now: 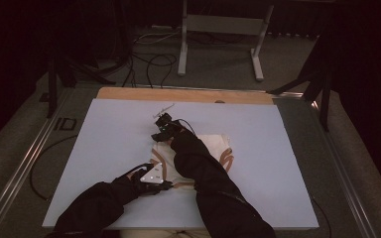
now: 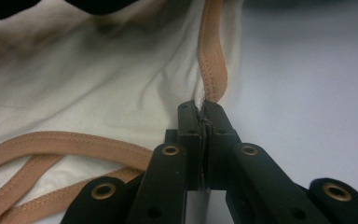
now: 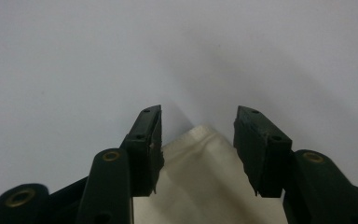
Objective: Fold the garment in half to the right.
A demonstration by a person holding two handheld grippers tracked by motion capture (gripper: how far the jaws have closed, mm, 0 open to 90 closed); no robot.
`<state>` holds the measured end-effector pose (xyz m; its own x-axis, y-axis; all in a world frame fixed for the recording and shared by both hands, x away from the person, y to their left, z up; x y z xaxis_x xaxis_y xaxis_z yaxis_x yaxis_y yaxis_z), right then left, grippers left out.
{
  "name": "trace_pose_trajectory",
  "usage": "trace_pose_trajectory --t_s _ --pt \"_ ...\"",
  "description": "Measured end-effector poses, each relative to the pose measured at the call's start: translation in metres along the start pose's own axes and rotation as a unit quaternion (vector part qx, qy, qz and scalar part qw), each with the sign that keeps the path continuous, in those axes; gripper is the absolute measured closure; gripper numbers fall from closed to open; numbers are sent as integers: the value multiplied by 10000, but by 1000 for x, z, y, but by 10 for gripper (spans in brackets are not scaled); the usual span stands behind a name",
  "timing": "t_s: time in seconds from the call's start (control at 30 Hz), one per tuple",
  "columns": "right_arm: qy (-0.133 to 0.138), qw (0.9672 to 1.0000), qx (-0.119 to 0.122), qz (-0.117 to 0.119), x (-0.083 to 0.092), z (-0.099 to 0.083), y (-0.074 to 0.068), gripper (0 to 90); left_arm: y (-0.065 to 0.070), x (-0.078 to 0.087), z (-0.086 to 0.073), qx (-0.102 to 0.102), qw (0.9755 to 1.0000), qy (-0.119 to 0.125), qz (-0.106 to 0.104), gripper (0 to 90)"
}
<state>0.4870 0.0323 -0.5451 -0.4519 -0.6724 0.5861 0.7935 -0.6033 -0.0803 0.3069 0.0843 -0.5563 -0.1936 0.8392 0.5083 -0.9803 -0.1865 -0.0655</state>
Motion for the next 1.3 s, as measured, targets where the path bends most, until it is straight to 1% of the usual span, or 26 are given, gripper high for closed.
trace_pose_trajectory --t_s 0.07,0.1,0.2,0.27,0.37,0.47,0.5,0.63,0.7,0.77,0.8,0.87,0.93,0.97,1.1,1.17,1.2,1.27,1.3 --pt "-71 9999 95 -33 -2 -2 1 517 0 0 0 1 10000 -2 -5 885" --pt "-83 9999 74 -47 -3 -3 1 518 0 0 0 -1 10000 -2 0 885" --pt "-167 9997 158 -31 -6 -6 1 532 0 0 0 7 10000 -1 -5 885" --pt "-166 9996 213 -42 -6 -6 0 559 0 0 0 9 10000 -3 -9 885" --pt "-237 9991 362 -13 -5 -6 -1 623 0 0 0 5 10000 -11 -10 885" --pt "-262 9988 407 26 -5 -5 -3 678 0 0 0 -2 10000 -17 -6 885" --pt "-271 9987 433 32 -5 -5 -3 710 0 0 0 1 10000 -19 -8 886" --pt "-320 9985 424 147 -5 -5 -5 805 0 0 0 0 10000 -20 -10 886" --pt "-334 9984 417 161 -5 -5 -6 846 0 0 1 -10 10000 -20 -11 886" --pt "-357 9983 434 152 -4 -5 -6 856 0 0 1 20 10000 3 -17 886" --pt "-400 9979 490 152 -3 -4 -7 864 0 0 1 11 10000 6 -21 891" --pt "-406 9977 515 161 -1 -4 -7 867 0 0 1 -58 10000 -9 -23 891" --pt "-394 9978 504 169 2 -3 -5 868 0 0 1 -43 10000 -6 -19 892" --pt "-353 9980 477 205 3 -3 -4 868 0 0 2 -74 10000 21 -5 893" --pt "-285 9982 473 227 9 0 -3 868 -1 2 6 -29 9999 115 11 893" --pt "-253 9982 479 256 11 2 -3 868 -1 3 9 -63 9999 127 12 893" --pt "-243 9982 483 255 13 3 -3 868 -1 3 10 -39 9999 126 2 893" --pt "-209 9982 478 279 16 4 -3 868 -2 3 13 -60 9999 125 1 893" --pt "-188 9983 487 277 18 5 -3 868 -2 4 14 -106 9999 106 -5 893"
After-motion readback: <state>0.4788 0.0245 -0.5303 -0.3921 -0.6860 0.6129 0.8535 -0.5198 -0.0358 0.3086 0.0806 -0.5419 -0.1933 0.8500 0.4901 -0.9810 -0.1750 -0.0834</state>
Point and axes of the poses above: each handheld gripper's, and its own axes: x roughly backward along the jaws, z roughly out of its top, y roughly to its right, the point moved 5 cm from there along -x, roughly forward along the jaws, and after that the axes turned 15 degrees about y, right-handed, at the moved point
